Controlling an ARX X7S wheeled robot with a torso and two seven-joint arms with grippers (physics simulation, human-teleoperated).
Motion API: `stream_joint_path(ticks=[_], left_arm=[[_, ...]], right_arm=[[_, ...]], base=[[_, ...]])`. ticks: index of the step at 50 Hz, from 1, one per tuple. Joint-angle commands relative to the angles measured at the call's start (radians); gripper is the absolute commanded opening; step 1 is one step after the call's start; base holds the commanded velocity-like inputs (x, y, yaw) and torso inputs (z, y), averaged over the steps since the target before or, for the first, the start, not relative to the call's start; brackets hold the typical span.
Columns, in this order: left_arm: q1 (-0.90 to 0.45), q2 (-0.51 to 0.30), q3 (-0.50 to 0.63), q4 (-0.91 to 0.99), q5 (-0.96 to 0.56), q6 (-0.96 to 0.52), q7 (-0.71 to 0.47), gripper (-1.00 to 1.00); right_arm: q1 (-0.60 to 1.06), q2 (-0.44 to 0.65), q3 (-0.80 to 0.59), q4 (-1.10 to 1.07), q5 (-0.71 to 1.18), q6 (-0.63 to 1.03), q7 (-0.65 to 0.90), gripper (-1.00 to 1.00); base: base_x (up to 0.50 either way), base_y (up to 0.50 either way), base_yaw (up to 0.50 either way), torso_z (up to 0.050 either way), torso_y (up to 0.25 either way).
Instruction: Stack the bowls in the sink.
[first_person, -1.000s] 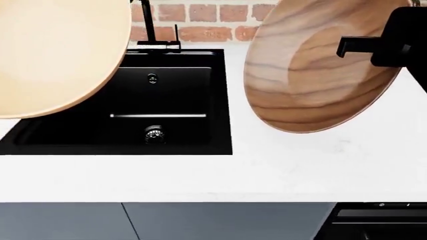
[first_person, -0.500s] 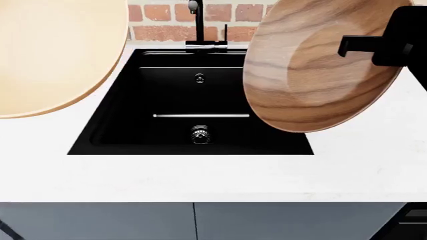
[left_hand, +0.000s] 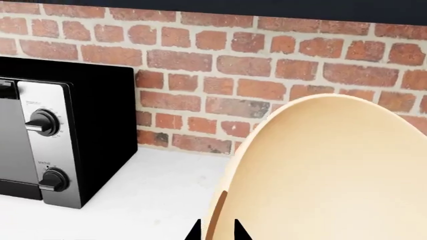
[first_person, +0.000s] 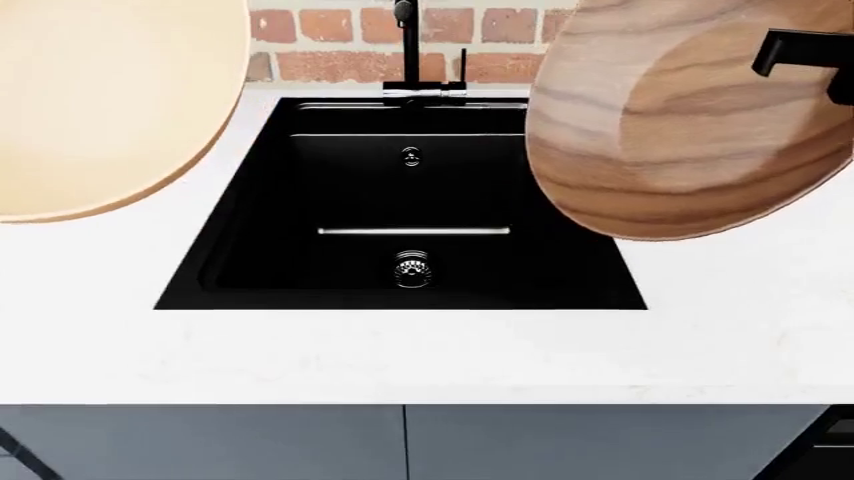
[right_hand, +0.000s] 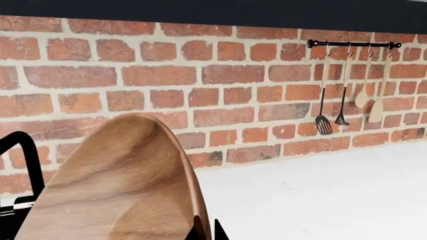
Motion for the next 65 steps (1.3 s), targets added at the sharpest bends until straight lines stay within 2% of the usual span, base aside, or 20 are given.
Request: stream_joint_path(ticks=[1, 10, 28, 35, 49, 55, 65], left_arm=[[0.013, 0.001, -0.001, -0.007, 0.071, 0.042, -0.027, -1.00], [0.021, -0.007, -0.007, -0.017, 0.111, 0.068, -0.046, -1.00], [0.016, -0.006, -0.014, -0.022, 0.114, 0.054, -0.044, -1.00], [0.020, -0.009, -0.017, -0.019, 0.114, 0.055, -0.041, -1.00], [0.017, -0.007, -0.023, -0.021, 0.109, 0.048, -0.043, -1.00], [0.017, -0.005, -0.024, -0.021, 0.110, 0.044, -0.044, -1.00], [0.020, 0.000, -0.024, -0.026, 0.118, 0.040, -0.039, -1.00]], right_arm=[[0.094, 0.037, 0.019, 0.015, 0.056, 0.044, 0.064, -1.00], [0.093, 0.033, 0.018, 0.018, 0.047, 0.031, 0.060, -1.00], [0.105, 0.028, -0.004, 0.015, 0.036, 0.050, 0.061, -1.00], [0.118, 0.014, -0.025, 0.021, 0.024, 0.082, 0.055, -1.00], [0.114, 0.021, -0.035, 0.018, 0.017, 0.079, 0.057, -1.00], [0.109, 0.042, -0.030, 0.019, 0.020, 0.060, 0.081, -1.00], [0.125, 0.048, -0.047, 0.027, 0.011, 0.083, 0.111, -1.00]], base=[[0.00, 0.00, 0.00, 0.000, 0.000], [0.06, -0.01, 0.00, 0.000, 0.000], [0.49, -0.20, 0.00, 0.001, 0.001], [0.05, -0.01, 0.00, 0.000, 0.003], [0.00, 0.48, 0.00, 0.000, 0.001], [0.01, 0.00, 0.00, 0.000, 0.000], [0.48, -0.07, 0.00, 0.000, 0.000]])
